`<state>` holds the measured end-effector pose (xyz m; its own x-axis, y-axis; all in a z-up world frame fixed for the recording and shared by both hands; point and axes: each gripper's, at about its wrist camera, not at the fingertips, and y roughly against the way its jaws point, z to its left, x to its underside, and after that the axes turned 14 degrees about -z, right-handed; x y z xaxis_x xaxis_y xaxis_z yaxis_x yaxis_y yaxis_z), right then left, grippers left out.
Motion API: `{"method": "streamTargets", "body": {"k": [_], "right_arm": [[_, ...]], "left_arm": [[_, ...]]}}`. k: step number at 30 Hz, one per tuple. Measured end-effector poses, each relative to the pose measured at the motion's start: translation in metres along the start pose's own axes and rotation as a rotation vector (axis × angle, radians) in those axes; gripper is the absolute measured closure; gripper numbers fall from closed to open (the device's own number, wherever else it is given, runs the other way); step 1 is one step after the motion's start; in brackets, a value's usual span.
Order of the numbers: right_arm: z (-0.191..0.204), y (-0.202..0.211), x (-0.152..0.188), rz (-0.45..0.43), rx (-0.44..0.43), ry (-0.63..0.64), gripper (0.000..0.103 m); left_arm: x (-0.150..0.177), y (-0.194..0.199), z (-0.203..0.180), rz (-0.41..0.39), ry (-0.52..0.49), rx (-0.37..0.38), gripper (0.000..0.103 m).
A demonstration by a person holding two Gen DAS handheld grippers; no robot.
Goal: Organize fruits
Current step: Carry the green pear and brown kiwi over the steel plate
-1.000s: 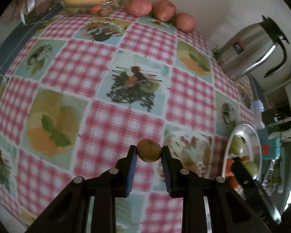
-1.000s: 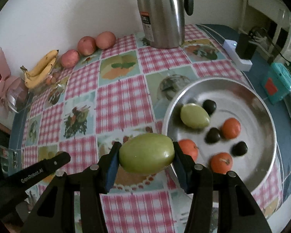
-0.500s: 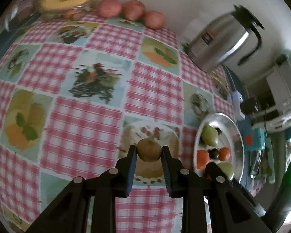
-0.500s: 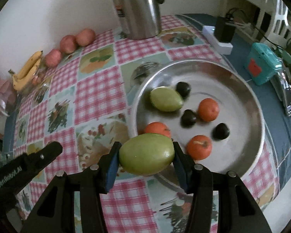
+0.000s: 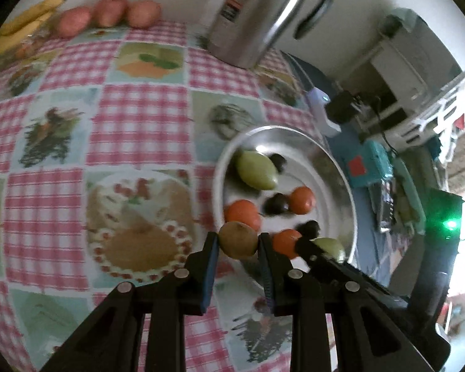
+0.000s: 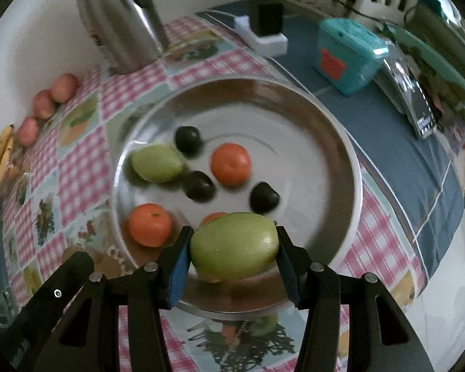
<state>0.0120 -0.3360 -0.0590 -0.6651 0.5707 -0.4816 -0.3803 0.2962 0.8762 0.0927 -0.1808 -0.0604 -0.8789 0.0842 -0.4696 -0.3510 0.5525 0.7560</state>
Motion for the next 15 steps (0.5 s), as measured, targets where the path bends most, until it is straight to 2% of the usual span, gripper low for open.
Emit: {"method": "streamTargets", "body": {"k": [5,15], "right_arm": [[-0.009,-0.009,0.005,0.043,0.009,-0.029,0.049],[-0.019,-0.008,0.012,0.058,-0.012,-0.067,0.049]], "left_arm": [[0.002,-0.014,-0.007,0.011,-0.025,0.035,0.075],[0.005,-0.022,-0.013,0.025,-0.045,0.055,0.076]]}}
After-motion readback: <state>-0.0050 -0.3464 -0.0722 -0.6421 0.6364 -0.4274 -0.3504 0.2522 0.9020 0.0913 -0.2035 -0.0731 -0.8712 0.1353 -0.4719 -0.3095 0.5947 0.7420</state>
